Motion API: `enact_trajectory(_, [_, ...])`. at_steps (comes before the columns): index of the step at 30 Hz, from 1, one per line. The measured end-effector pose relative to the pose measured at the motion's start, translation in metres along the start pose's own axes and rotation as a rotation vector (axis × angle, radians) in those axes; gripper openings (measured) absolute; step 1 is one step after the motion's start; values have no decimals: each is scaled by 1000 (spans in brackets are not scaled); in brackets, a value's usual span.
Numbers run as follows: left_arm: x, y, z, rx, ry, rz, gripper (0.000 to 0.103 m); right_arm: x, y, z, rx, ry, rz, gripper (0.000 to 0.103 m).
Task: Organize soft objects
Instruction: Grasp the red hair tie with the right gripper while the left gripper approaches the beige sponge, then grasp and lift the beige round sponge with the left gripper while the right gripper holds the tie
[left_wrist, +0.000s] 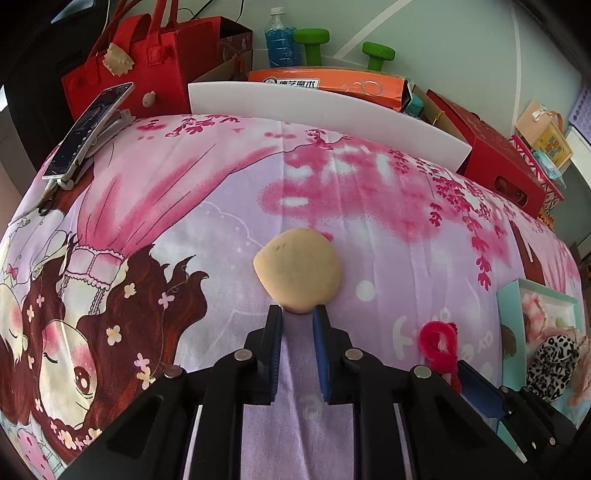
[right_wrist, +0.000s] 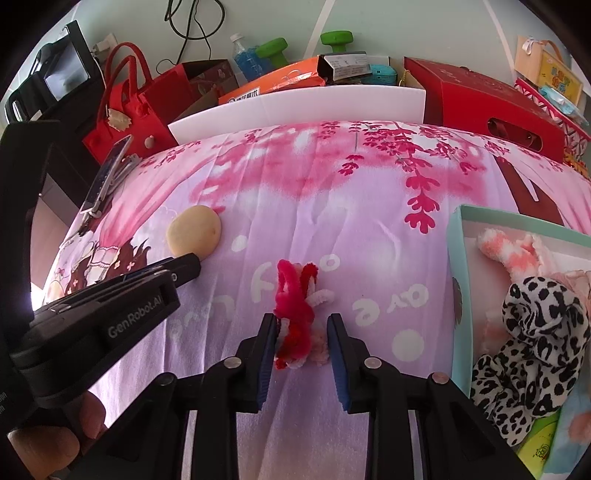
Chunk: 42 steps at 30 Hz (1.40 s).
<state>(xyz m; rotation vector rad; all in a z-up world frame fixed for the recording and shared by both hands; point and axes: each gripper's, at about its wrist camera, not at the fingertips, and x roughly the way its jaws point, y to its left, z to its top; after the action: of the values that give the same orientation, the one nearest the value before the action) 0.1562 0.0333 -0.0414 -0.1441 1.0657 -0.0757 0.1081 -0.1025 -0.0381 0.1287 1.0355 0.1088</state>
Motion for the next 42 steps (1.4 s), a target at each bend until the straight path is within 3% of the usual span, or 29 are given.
enact_trajectory(1, [0, 1, 0, -4, 0, -6, 7, 0, 0, 0, 0, 0, 0, 29])
enact_trajectory(12, [-3, 12, -1, -82, 17, -105, 4, 0, 0, -1, -5, 0, -4, 25])
enact_trajectory(22, [-2, 12, 0, -90, 7, -104, 5, 1, -3, -1, 15, -7, 12, 22])
enact_trajectory(24, [-3, 12, 0, -78, 2, -96, 9, 1, -4, 0, 18, -13, 12, 22])
enact_trajectory(26, [-3, 11, 2, -70, -4, -89, 30, 1, -5, 2, 23, -17, 10, 21])
enact_trajectory(28, [-5, 10, 3, -61, -18, -90, 40, 1, -3, 5, 14, -21, 7, 21])
enact_trajectory(30, [-6, 8, 4, -44, -27, -80, 43, 1, -3, 7, 11, -27, 9, 21])
enact_trajectory(32, [-6, 5, 5, -25, -36, -59, 54, 1, -3, 8, 9, -31, 8, 21])
enact_trajectory(38, [0, -1, 10, 17, -60, 21, 64, -7, -8, 15, 17, -56, 5, 21])
enact_trajectory(42, [8, -8, 12, 79, -60, 89, 65, -9, -10, 18, 22, -61, 6, 21])
